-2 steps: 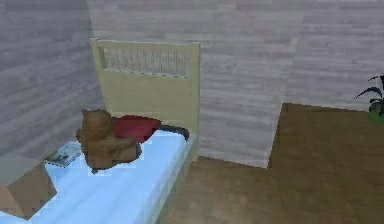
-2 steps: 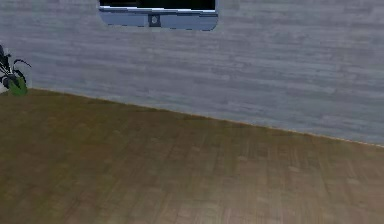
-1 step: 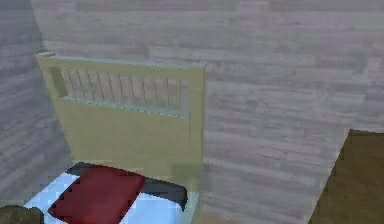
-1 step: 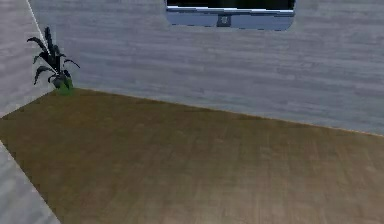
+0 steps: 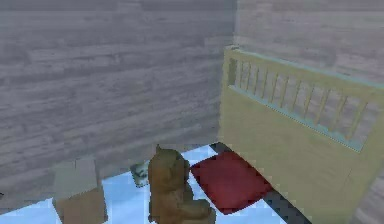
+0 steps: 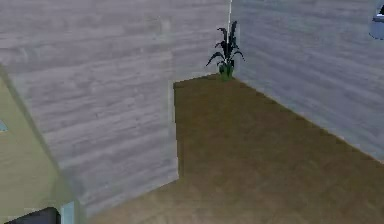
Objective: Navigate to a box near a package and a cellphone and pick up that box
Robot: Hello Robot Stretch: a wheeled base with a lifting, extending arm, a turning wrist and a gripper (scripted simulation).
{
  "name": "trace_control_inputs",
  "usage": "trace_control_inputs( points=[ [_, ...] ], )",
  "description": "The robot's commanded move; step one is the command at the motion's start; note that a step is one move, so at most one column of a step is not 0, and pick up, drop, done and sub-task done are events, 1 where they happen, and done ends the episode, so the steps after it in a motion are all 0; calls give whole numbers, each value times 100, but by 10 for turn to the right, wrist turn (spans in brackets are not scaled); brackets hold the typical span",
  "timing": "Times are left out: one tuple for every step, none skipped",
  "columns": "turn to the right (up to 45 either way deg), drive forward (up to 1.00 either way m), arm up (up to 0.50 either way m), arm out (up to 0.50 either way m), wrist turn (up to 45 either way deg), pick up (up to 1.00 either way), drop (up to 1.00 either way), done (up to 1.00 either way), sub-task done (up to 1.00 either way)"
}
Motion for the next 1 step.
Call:
trace_control_inputs(
  points=[
    [-450,0,0,0,0,0,0,0,0]
  ],
)
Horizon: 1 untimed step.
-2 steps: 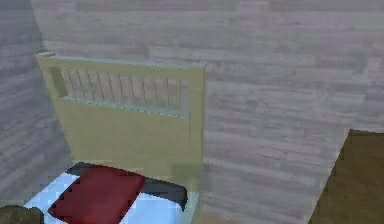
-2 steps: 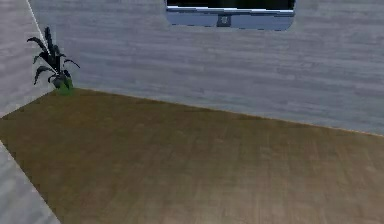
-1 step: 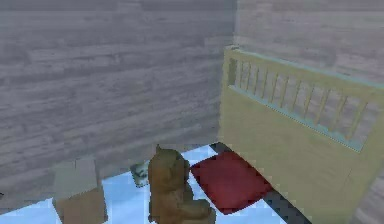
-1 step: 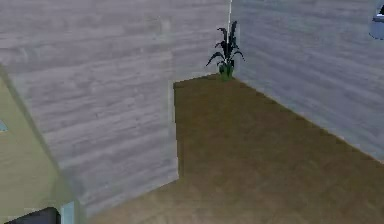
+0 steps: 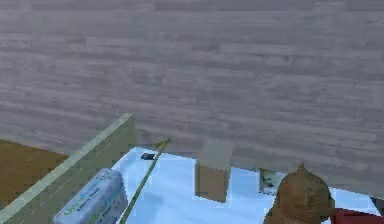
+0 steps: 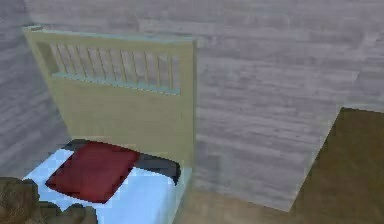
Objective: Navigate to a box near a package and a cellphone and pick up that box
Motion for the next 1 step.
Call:
trace_control_inputs(
  points=[
    [-450,0,0,0,0,0,0,0,0]
  ],
)
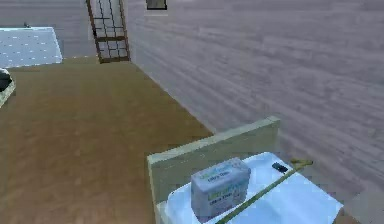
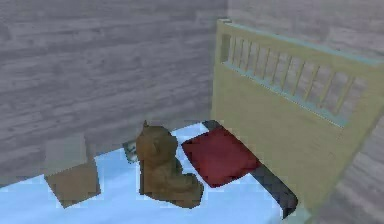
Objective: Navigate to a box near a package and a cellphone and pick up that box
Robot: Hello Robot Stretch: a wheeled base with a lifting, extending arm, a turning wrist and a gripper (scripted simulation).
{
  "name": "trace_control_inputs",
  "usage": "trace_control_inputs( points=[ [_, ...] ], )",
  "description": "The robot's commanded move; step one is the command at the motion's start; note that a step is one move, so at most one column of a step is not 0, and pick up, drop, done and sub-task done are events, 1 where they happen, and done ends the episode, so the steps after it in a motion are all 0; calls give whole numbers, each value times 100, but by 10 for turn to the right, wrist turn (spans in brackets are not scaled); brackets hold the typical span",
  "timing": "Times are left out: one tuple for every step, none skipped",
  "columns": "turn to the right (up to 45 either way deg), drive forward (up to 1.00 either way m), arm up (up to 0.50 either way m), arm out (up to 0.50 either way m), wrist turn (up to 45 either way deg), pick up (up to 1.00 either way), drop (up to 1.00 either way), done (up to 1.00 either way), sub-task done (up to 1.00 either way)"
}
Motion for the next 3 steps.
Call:
trace_control_inputs(
  points=[
    [-360,0,0,0,0,0,0,0,0],
    [0,0,50,0,0,0,0,0,0],
    [0,0,26,0,0,0,0,0,0]
  ],
)
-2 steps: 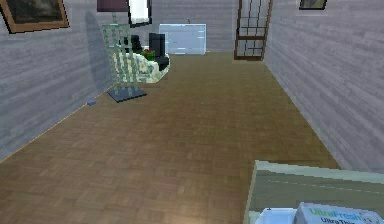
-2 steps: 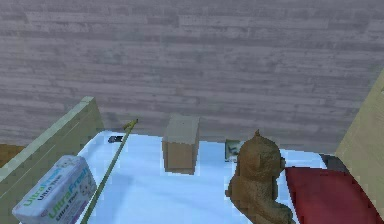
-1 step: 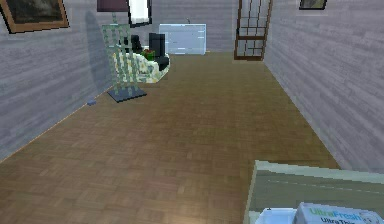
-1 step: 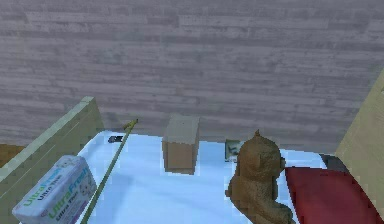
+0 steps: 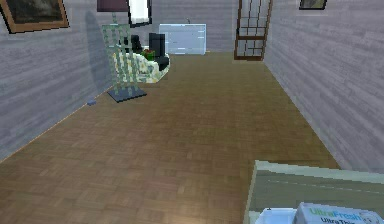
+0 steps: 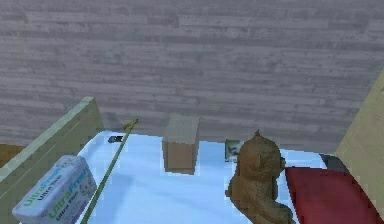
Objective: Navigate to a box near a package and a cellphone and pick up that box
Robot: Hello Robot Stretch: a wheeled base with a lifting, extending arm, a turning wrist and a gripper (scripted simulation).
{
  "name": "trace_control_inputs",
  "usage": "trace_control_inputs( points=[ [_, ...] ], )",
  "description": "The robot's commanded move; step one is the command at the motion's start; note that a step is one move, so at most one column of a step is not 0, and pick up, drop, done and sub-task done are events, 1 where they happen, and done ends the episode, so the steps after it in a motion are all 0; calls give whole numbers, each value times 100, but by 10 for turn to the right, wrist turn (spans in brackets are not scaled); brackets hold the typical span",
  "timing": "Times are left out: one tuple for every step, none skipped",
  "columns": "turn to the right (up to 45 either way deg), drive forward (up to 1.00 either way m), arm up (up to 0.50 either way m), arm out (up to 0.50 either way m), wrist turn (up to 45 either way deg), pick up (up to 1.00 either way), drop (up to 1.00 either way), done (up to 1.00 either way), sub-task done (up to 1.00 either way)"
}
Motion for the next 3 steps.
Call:
trace_control_inputs(
  points=[
    [0,0,0,50,0,0,0,0,0],
    [0,0,0,0,450,0,0,0,0],
    [0,0,0,0,450,0,0,0,0]
  ],
)
